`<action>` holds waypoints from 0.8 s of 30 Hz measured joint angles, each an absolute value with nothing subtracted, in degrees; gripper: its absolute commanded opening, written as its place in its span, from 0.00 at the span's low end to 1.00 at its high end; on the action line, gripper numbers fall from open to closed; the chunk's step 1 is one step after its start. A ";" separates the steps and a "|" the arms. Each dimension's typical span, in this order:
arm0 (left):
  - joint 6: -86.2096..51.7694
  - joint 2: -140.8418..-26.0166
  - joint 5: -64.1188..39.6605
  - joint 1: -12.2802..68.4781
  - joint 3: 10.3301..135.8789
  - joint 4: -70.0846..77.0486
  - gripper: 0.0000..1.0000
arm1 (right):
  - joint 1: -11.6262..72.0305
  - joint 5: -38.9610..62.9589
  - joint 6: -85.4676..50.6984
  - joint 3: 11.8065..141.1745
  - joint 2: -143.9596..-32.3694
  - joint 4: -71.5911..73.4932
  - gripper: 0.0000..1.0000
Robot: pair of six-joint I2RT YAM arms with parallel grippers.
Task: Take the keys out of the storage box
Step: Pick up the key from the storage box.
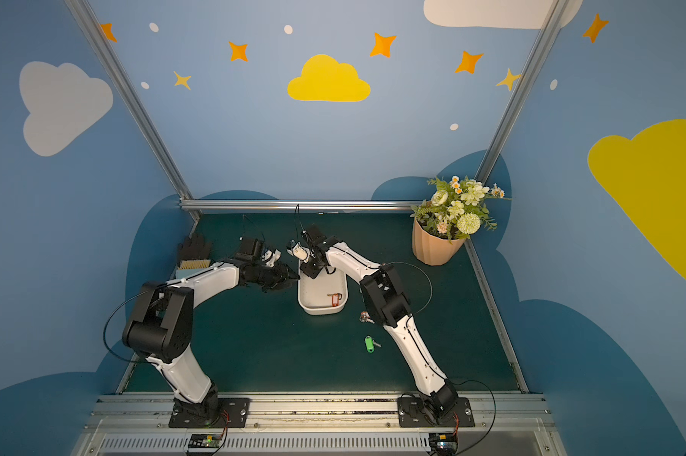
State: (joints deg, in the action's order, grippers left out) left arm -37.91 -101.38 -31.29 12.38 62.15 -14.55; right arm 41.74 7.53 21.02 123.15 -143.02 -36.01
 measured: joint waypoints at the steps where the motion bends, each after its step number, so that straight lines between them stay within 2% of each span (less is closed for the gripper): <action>1: -37.91 -101.38 -31.29 12.38 62.15 -14.55 0.51 | 41.74 7.51 20.86 123.15 -143.02 -36.03 0.11; 5: -37.91 -101.38 -31.29 12.38 62.15 -14.55 0.51 | 41.76 6.72 20.43 123.20 -143.00 -35.99 0.00; 15: -37.82 -101.38 -31.29 12.38 62.15 -14.55 0.51 | 41.74 4.12 18.48 122.23 -141.58 -36.99 0.00; 20: -37.36 -101.23 -30.98 12.27 62.15 -14.66 0.66 | 41.23 3.81 14.26 119.68 -136.42 -37.69 0.00; 24: -36.12 -99.50 -29.54 12.05 62.11 -15.27 0.71 | 40.80 2.98 9.93 116.07 -128.79 -38.28 0.00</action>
State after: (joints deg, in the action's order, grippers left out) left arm -36.12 -99.50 -29.54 12.05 62.11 -15.27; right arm 40.80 2.98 9.93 116.07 -128.79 -38.28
